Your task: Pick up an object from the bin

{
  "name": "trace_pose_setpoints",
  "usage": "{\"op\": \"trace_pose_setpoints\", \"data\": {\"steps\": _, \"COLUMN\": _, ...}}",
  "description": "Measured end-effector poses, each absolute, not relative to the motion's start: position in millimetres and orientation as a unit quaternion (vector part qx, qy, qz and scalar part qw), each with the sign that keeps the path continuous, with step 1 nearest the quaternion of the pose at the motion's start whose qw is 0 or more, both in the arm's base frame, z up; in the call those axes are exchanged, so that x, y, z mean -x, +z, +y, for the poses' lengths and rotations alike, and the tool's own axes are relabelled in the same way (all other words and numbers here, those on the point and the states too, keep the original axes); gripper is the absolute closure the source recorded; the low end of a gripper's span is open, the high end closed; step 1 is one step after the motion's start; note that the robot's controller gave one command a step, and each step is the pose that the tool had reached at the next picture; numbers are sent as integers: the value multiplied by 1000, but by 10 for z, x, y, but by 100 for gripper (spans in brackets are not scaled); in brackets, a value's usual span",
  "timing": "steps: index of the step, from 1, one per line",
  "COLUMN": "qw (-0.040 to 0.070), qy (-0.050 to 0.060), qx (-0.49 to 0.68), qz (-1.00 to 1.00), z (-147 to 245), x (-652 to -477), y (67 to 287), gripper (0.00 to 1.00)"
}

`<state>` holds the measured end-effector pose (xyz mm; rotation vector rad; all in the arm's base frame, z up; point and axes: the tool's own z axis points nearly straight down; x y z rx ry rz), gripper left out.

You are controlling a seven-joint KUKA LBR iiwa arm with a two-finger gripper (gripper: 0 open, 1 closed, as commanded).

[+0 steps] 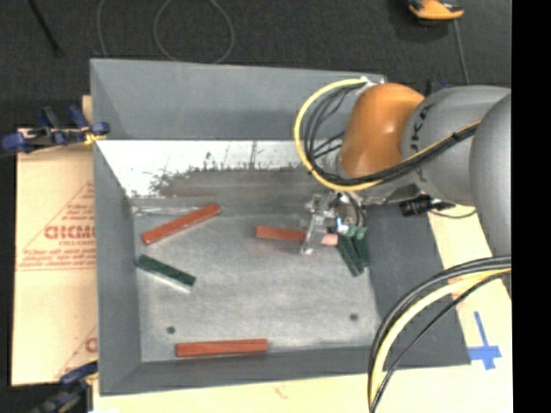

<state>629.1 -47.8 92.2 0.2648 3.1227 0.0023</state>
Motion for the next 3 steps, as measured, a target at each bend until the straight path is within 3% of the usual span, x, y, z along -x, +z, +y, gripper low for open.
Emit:
{"op": "trace_pose_setpoints", "data": {"steps": 1, "qw": 4, "qy": 1, "qx": -85, "qz": 996, "z": -481, "x": -6306, "y": 932, "gripper": 100}}
{"op": "trace_pose_setpoints", "data": {"steps": 2, "qw": 6, "qy": 1, "qx": -85, "qz": 996, "z": -487, "x": -6334, "y": 1620, "gripper": 100}}
{"op": "trace_pose_setpoints", "data": {"steps": 3, "qw": 3, "qy": 1, "qx": -85, "qz": 996, "z": -490, "x": -6351, "y": 1640, "gripper": 100}}
